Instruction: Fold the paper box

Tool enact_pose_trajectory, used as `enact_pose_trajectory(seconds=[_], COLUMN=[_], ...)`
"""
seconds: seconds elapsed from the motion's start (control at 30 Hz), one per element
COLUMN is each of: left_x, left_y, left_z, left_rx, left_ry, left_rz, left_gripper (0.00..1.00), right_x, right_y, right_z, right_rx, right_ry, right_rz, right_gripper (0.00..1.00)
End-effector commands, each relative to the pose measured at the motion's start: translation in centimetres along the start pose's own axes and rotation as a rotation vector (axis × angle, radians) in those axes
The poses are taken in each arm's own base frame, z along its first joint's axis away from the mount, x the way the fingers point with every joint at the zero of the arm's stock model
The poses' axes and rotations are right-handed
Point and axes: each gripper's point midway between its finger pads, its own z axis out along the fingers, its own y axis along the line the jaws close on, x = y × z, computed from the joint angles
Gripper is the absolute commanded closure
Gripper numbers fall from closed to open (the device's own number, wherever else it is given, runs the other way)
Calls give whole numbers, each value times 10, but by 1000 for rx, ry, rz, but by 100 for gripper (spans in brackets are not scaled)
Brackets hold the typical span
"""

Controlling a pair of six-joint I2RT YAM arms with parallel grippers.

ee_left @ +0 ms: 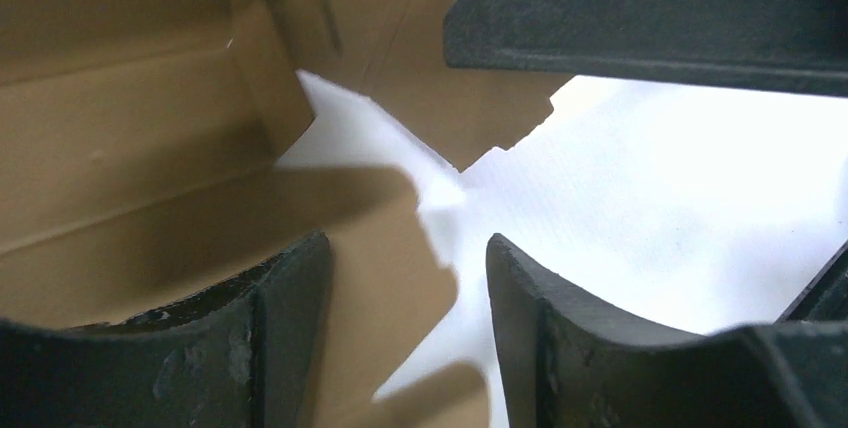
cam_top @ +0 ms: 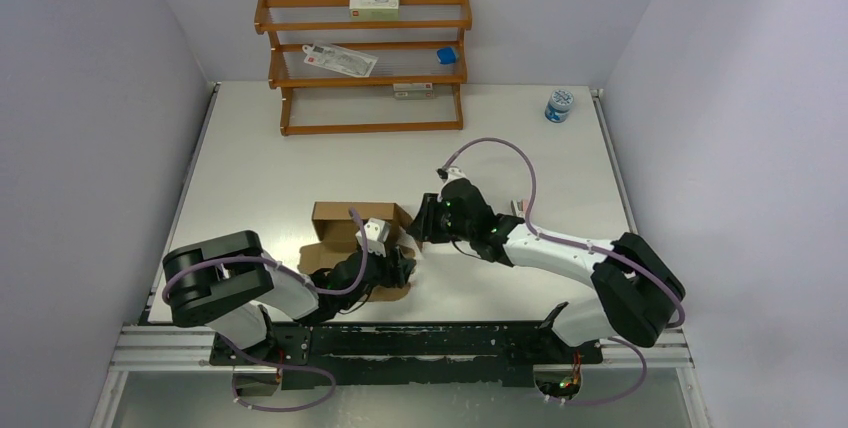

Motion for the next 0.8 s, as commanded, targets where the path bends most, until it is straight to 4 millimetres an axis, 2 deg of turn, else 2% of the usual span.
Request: enact_pose_trajectory(seconds=[0.0, 0.17, 0.3, 0.43, 0.6, 0.77], left_x=[-19, -27, -34, -38, -40, -31], left_y=[-4, 0, 4, 31, 66, 83], left_z=[-1, 0, -12, -31, -52, -55], left_rx=[13, -21, -30, -144, -285, -335], left_ry=[-82, -105, -113, -115, -111, -81], left_rz=[34, 63, 55, 26, 0, -47], left_gripper=[34, 32, 32, 36, 48, 54], right_x=[3, 1, -1, -2, 1, 4], right_y=[-1, -1, -2, -3, -7, -6], right_z=[6, 9, 8, 7, 6, 7], right_rx=[-11, -9, 5, 12, 25, 19], right_ry=[7, 5, 3, 3, 10, 27], right_rz=[22, 20, 9, -5, -21, -32], right_gripper=[63, 63, 65, 69, 74, 82])
